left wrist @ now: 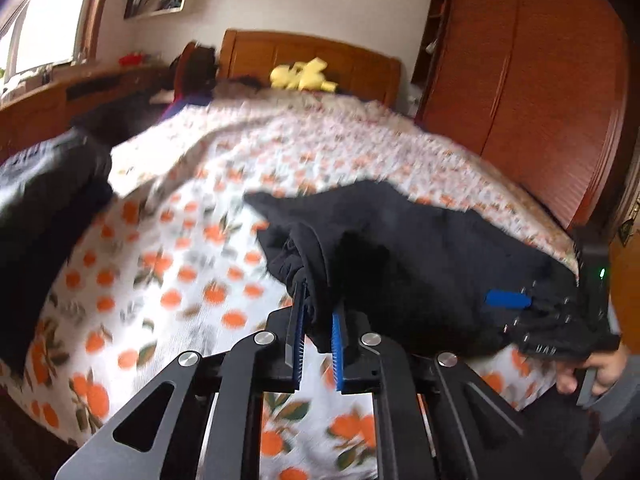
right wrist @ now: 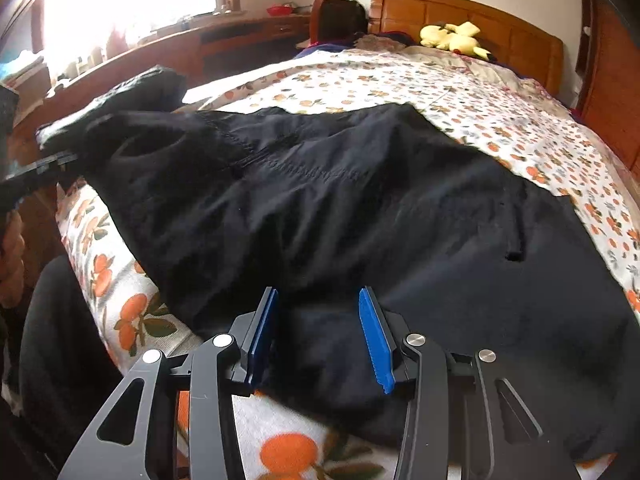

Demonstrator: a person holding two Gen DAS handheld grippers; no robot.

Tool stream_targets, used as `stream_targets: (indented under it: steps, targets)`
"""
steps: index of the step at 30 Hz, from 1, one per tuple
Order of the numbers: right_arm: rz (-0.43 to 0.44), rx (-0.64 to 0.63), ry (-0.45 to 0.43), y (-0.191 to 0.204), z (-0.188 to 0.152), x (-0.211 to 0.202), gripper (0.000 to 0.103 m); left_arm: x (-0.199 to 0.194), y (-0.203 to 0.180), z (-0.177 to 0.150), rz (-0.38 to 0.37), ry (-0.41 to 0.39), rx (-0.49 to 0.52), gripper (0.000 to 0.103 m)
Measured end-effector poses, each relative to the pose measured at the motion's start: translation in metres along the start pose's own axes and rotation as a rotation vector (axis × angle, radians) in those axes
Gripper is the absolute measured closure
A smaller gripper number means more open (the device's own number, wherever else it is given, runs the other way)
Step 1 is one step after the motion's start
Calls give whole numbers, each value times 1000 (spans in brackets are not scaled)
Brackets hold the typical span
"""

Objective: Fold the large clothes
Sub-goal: 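Lift the coat edge with the left tool and fold it over the bundle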

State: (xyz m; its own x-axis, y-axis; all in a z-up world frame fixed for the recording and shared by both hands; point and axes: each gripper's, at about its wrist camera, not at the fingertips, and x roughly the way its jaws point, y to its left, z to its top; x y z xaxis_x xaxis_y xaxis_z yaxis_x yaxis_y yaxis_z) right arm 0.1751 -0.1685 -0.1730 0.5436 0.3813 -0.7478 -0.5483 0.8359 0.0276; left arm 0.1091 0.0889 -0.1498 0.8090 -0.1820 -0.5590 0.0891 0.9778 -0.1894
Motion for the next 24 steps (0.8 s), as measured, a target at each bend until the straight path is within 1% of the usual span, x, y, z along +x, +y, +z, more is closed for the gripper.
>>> stream_targets:
  steps: [2,3,6,9,11,13,16,20,24]
  targets:
    - [-18,15,-25,-11,-1,-14,60,-4,-14,18,-25,-26,19,93]
    - [-29,24,-35,-18,-2,-21,56,-6,-22,26,-36,-34,31,93]
    - [-66,50,-55,-38,-5,-38,56,-9,-53,49,-66,-61,87,94]
    - [-101,89,-84,-65,-10,-62,56,-6,-97,69,-106,-78,163,94]
    - [-122,114,-101,-80,-14,-75,56,-3,-122,76,-127,-81,200,94]
    - [-135,136,-116,-94,-19,-88,56,2,-156,82,-167,-80,243,95]
    - [-162,157,-132,-112,-29,-107,56,14,-203,84,-232,-59,297,95]
    - [-190,184,-144,-133,-43,-129,56,33,-260,74,-304,-27,366,95]
    - [-212,193,-139,-148,-57,-145,56,58,-295,56,-339,14,395,95]
